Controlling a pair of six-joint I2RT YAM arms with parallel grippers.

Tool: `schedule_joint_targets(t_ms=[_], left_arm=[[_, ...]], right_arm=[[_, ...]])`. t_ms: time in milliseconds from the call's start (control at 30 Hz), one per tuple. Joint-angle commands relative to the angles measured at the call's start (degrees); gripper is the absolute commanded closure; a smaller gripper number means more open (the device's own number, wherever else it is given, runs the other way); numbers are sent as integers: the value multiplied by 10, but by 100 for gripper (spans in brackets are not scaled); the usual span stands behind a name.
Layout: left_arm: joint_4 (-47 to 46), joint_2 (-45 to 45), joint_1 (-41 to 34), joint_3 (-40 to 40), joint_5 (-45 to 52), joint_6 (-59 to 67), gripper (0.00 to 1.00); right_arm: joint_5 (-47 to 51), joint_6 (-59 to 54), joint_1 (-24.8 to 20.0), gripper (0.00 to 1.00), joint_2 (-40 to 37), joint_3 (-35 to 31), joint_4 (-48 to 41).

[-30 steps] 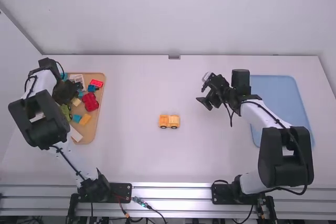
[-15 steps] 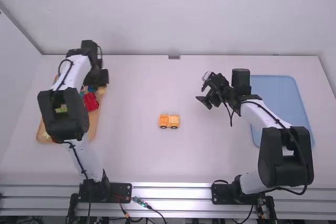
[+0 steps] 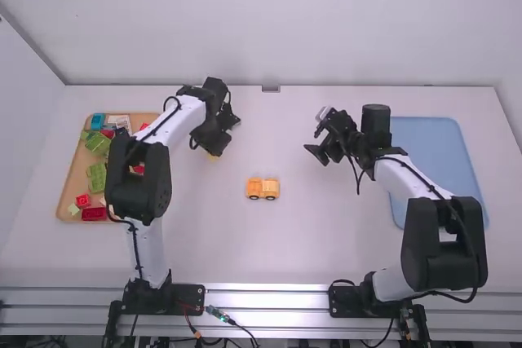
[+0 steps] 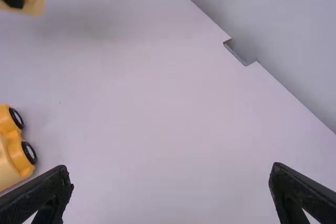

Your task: Assemble lego blocks to make yellow taxi

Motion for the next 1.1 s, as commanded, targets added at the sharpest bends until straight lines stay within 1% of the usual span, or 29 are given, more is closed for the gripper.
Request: schedule_joint_targets(t_ms=[0,133,267,333,433,533,700,733,867,900,1000,1067], left_arm=[[-3,-17,5,-25,67,80,97],[25,-42,6,-74,102,119,98],[67,-69,-1,-138,99,148,98],[81,-84,-1,-172,100,183,98],[92,-96,0,-202,114,227,98],[101,-118,0,-237,136,304,98],[137,-124,0,-279,131,420,98],[141,-124,0,-282,132,426,98],[202,-124,0,-317,135,470,97],[204,-124,0,-318,135,471,97],[221,-124,0,-325,132,485,85],[215,-124,0,-324,135,501,82]], right_arm=[[-7,30,-3,1,-5,-5,6],[-7,55,-3,1,-5,-5,16],[-7,63,-2,1,-5,-5,13],[-7,63,1,1,-5,-5,5],[-7,63,3,1,-5,-5,-2],[-7,63,3,1,-5,-5,-16],[-8,63,3,1,-5,-5,-42],[-8,63,3,1,-5,-5,-43],[-12,63,9,1,-5,-5,-60],[-12,63,10,1,-5,-5,-61],[-12,58,18,1,-5,-5,-64],[-11,51,23,1,-5,-5,-65]])
